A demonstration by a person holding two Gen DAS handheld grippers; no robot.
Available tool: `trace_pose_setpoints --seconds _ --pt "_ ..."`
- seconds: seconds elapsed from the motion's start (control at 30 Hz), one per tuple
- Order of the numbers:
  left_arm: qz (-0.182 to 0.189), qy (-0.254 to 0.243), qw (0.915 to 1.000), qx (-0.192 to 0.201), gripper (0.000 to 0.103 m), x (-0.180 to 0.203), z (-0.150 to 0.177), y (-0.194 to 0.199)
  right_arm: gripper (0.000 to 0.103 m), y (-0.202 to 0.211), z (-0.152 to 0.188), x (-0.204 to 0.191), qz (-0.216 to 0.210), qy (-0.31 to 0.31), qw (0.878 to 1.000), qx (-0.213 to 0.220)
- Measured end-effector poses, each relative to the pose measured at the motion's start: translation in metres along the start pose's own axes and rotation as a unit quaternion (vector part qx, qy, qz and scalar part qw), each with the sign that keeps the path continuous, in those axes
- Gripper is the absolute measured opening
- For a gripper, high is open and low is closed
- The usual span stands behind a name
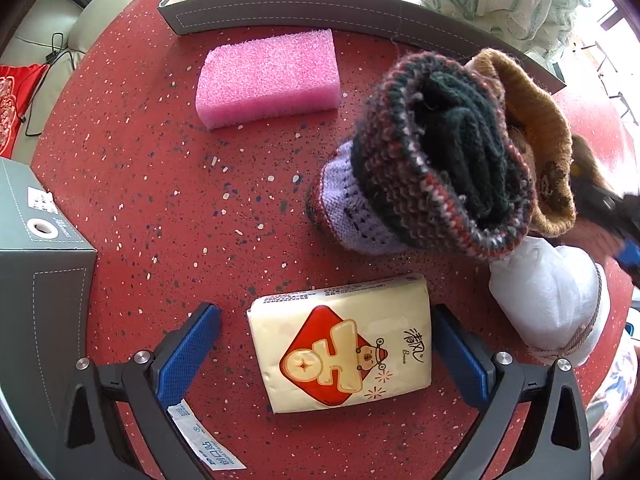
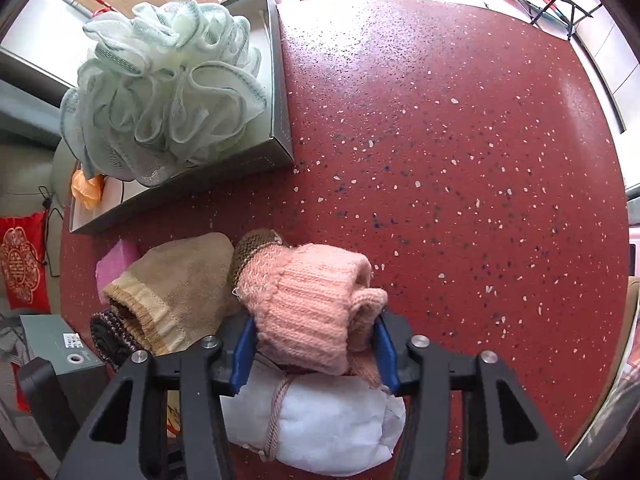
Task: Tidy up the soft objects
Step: 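Grasp the tissue pack with the left tool while the right tool grasps the pink knitted hat, then lift the tissue pack and pink knitted hat and hold them above the table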
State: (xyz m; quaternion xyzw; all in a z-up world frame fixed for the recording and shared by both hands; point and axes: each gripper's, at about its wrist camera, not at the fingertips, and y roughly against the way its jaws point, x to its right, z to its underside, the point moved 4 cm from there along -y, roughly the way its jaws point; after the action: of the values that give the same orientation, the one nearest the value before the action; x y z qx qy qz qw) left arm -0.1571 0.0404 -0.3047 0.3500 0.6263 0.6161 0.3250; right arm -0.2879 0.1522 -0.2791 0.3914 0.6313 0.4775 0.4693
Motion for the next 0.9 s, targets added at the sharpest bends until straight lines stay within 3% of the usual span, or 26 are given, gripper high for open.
trace_pose_setpoints --seconds 0.13,0.33,0.53,0.77,0.9 --pt "0.004 -0.034 0.9993 0.017 0.078 0.008 -0.002 0.011 0.052 0.017 0.008 0.005 -0.003 -0.003 1.000 0.006" --pt "-0.007 -0.082 0.9966 0.006 0.078 0.011 0.013 0.013 0.052 0.060 0.045 0.019 -0.015 -0.005 1.000 0.018" --pt "-0.008 -0.126 0.9920 -0.004 0.078 0.008 0.051 0.025 0.052 0.089 0.101 0.032 -0.028 -0.002 1.000 0.009" --pt "0.011 -0.237 0.9713 -0.014 0.078 0.015 0.123 0.054 0.053 0.091 0.181 0.042 -0.030 0.001 0.999 -0.033" --pt "0.010 -0.256 0.9663 -0.023 0.078 0.005 0.160 0.068 0.053 0.081 0.220 0.030 -0.016 0.029 0.998 -0.060"
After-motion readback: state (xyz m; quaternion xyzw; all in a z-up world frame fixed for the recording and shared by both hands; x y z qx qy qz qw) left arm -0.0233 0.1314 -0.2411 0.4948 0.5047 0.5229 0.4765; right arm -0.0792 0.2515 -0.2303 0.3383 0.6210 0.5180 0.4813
